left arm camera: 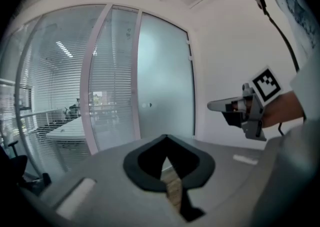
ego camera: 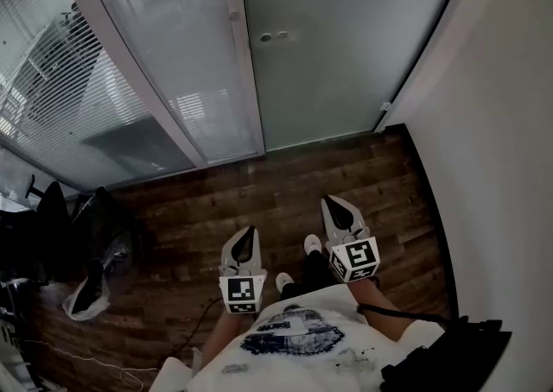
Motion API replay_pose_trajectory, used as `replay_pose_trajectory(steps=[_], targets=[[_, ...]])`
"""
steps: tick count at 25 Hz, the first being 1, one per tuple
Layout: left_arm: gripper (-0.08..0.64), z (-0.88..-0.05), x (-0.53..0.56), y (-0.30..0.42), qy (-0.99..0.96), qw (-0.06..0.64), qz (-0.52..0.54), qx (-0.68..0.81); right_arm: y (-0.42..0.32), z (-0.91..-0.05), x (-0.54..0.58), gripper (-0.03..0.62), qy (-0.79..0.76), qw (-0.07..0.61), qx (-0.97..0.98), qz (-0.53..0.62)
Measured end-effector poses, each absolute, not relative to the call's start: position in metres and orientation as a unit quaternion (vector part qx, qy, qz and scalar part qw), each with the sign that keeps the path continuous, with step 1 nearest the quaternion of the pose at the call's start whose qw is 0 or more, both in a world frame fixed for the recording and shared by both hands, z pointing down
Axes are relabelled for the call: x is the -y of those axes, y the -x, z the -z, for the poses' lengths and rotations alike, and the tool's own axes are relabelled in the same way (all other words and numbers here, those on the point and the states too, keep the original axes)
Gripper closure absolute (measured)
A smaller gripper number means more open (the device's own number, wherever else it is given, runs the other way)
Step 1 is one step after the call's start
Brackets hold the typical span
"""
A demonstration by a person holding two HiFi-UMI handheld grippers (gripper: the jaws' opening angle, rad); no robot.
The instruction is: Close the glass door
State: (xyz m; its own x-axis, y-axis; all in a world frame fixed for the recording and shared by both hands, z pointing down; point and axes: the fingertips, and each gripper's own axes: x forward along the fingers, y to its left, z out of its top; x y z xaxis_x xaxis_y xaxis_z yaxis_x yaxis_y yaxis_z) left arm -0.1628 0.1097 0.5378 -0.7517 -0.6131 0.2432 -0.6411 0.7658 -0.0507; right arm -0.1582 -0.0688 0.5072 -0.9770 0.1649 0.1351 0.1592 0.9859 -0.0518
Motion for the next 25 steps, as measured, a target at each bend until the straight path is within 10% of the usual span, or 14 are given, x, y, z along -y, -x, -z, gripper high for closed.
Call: replay_pose_trajectory(steps=[25], targets=[[0.558, -0.527, -0.056, 0.192, -0.313, 0.111, -0.093, 0.939, 0.17, -0.511, 0.103, 0.595, 0.135, 0.083, 0.987, 0.01]])
